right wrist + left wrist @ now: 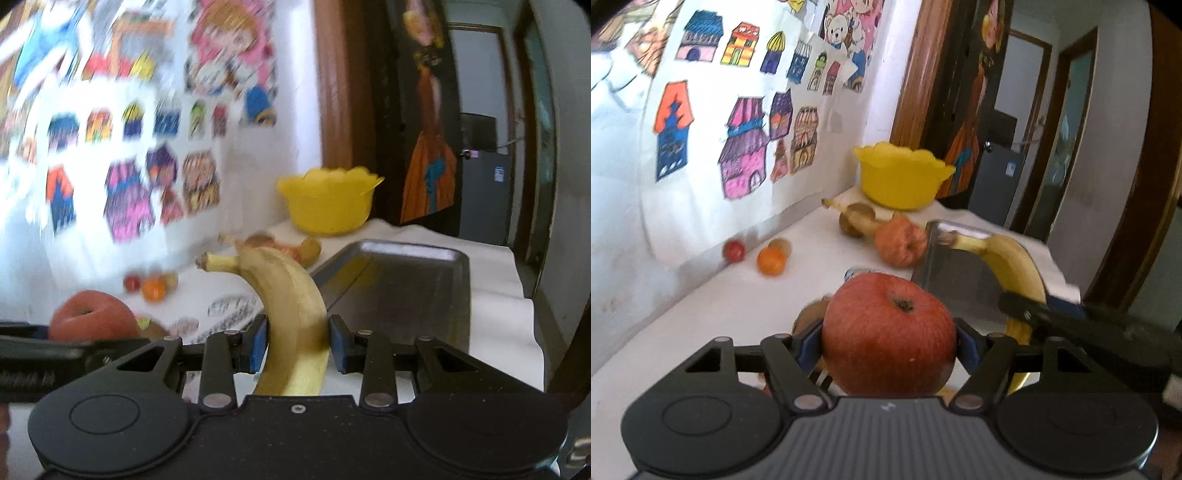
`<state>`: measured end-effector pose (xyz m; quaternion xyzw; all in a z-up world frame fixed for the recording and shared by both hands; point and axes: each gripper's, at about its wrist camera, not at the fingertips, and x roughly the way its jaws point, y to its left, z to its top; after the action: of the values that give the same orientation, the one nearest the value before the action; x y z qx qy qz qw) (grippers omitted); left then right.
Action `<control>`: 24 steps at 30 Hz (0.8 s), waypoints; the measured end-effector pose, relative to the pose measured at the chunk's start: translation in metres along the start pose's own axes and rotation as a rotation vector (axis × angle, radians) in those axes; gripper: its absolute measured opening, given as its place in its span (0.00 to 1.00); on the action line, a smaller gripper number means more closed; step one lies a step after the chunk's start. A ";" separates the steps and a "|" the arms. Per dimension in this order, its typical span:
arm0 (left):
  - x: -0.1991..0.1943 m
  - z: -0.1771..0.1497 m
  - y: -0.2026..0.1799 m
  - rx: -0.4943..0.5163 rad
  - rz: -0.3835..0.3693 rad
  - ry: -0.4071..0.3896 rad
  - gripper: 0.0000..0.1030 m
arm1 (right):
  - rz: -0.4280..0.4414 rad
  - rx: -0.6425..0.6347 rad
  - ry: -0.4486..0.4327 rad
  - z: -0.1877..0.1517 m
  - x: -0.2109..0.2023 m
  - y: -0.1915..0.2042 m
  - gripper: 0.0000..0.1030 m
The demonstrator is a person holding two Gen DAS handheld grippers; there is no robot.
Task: Organize fruits
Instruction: 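Lift and carry the apple and banana toward the metal tray with both grippers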
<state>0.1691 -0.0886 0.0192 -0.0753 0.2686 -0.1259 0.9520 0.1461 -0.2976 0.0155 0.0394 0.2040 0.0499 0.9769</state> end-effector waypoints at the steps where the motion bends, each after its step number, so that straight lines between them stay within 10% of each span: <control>1: 0.002 0.005 -0.002 0.003 0.000 -0.007 0.72 | -0.002 0.019 -0.012 0.002 -0.002 -0.005 0.35; 13: 0.053 0.048 -0.048 0.041 -0.004 -0.076 0.73 | -0.020 0.140 -0.145 0.036 -0.007 -0.069 0.36; 24: 0.136 0.047 -0.076 0.023 0.013 0.013 0.73 | -0.055 0.201 -0.036 0.033 0.038 -0.124 0.36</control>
<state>0.2909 -0.1957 0.0080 -0.0620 0.2739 -0.1235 0.9518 0.2037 -0.4187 0.0186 0.1327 0.1914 0.0015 0.9725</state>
